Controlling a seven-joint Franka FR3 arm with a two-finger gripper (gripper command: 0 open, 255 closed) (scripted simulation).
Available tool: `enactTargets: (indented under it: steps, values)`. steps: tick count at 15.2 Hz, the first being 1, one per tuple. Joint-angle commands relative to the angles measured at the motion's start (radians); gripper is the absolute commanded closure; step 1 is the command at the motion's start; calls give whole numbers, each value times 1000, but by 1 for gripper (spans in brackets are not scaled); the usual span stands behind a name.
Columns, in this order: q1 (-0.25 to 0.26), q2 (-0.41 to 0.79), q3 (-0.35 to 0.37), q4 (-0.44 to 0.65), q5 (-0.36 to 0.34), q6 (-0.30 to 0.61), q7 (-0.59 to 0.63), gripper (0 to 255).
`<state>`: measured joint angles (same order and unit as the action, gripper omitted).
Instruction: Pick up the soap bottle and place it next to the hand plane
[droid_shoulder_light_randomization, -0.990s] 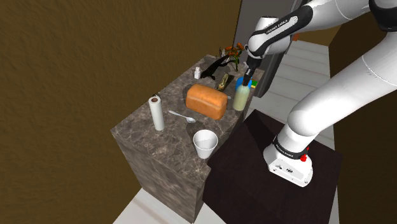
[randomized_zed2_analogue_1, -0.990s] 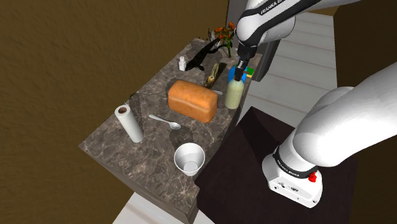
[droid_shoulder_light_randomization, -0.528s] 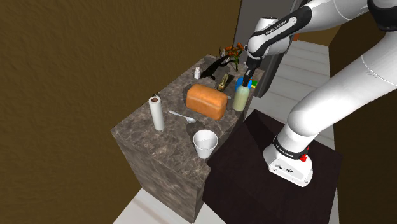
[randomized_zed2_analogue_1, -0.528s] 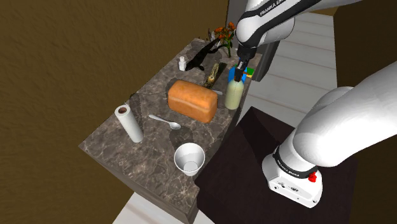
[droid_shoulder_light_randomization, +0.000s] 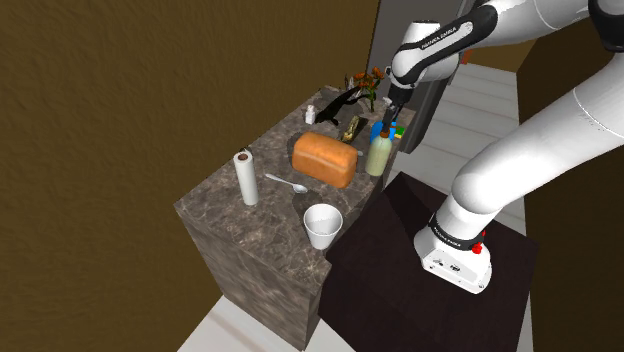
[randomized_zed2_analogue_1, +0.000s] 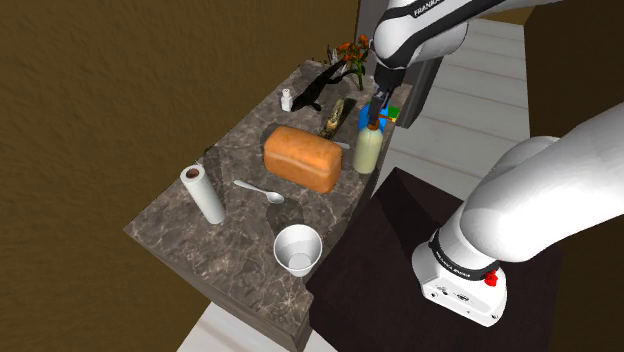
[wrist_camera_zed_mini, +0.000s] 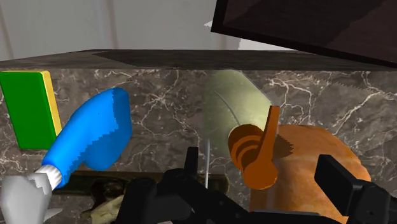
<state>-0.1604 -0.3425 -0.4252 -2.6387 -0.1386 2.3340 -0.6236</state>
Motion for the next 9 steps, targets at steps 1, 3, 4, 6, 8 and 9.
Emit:
enactTargets:
  steps: [1,3,4,6,8,9]
  values:
    - [-6,-43,12,31,-8,-75,9,0]
    - [-8,-61,17,45,-10,-106,12,0]
    - [-8,-61,17,45,-11,-106,12,0]
    - [-8,-61,17,45,-10,-106,12,0]
    - [-8,-61,17,45,-10,-106,12,0]
    - [-8,-61,17,45,-10,-106,12,0]
